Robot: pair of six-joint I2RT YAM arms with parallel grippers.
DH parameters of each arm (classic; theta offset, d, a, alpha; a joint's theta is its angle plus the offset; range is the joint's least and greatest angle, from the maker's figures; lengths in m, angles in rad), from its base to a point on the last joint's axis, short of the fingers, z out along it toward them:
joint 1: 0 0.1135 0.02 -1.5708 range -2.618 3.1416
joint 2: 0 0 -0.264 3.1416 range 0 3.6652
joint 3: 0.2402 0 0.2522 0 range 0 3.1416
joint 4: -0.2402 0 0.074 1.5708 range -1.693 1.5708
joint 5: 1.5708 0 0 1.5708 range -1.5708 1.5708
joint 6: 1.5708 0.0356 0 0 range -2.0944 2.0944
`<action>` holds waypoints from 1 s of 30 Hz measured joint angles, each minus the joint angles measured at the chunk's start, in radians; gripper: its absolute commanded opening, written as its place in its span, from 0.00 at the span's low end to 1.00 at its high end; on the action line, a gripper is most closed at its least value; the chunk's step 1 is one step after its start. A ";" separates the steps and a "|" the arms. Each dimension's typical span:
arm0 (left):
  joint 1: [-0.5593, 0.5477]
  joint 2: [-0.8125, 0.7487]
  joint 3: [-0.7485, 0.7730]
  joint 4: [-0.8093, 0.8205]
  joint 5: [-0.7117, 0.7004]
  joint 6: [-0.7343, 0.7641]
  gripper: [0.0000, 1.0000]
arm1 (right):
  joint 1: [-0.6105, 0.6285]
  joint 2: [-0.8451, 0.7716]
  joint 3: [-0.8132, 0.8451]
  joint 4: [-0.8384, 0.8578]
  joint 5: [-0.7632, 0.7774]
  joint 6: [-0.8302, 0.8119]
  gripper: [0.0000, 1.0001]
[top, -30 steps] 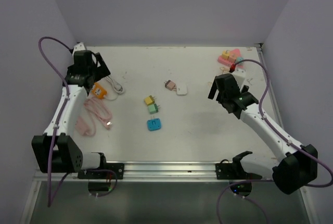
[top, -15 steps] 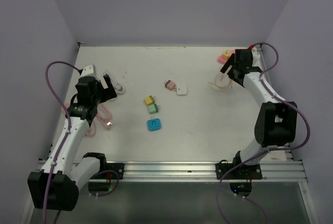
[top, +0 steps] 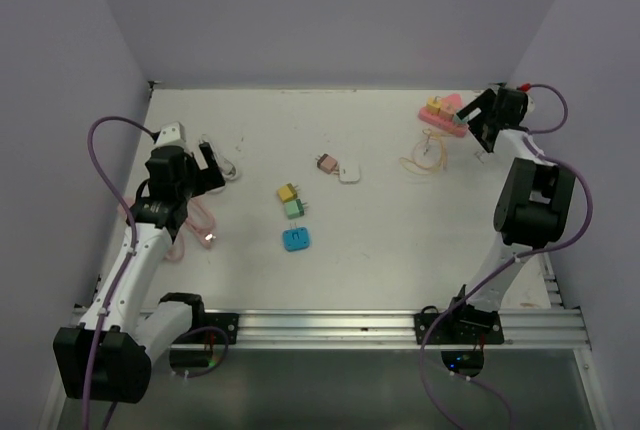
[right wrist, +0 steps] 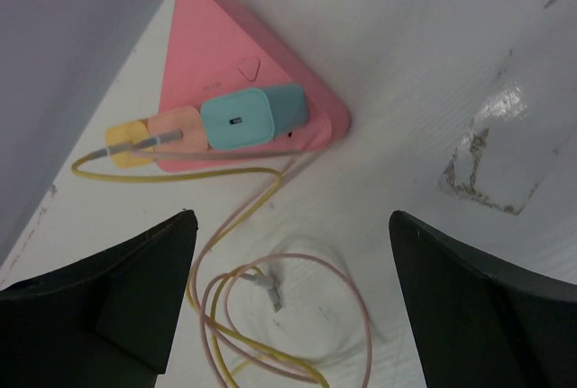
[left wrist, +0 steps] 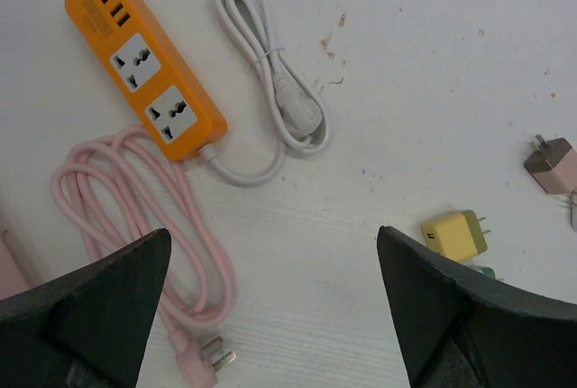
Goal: Pull the plug off the socket
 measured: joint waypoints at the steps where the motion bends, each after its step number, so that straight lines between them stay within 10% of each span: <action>1: 0.000 0.002 0.000 0.000 0.000 0.000 1.00 | -0.009 0.024 0.020 0.016 -0.016 0.001 0.91; 20: 0.000 0.086 0.000 0.003 0.001 0.000 1.00 | -0.022 0.483 0.561 0.056 -0.168 0.020 0.91; 30: 0.000 0.090 0.000 0.003 0.002 0.000 1.00 | -0.003 0.443 0.371 0.134 -0.262 0.040 0.89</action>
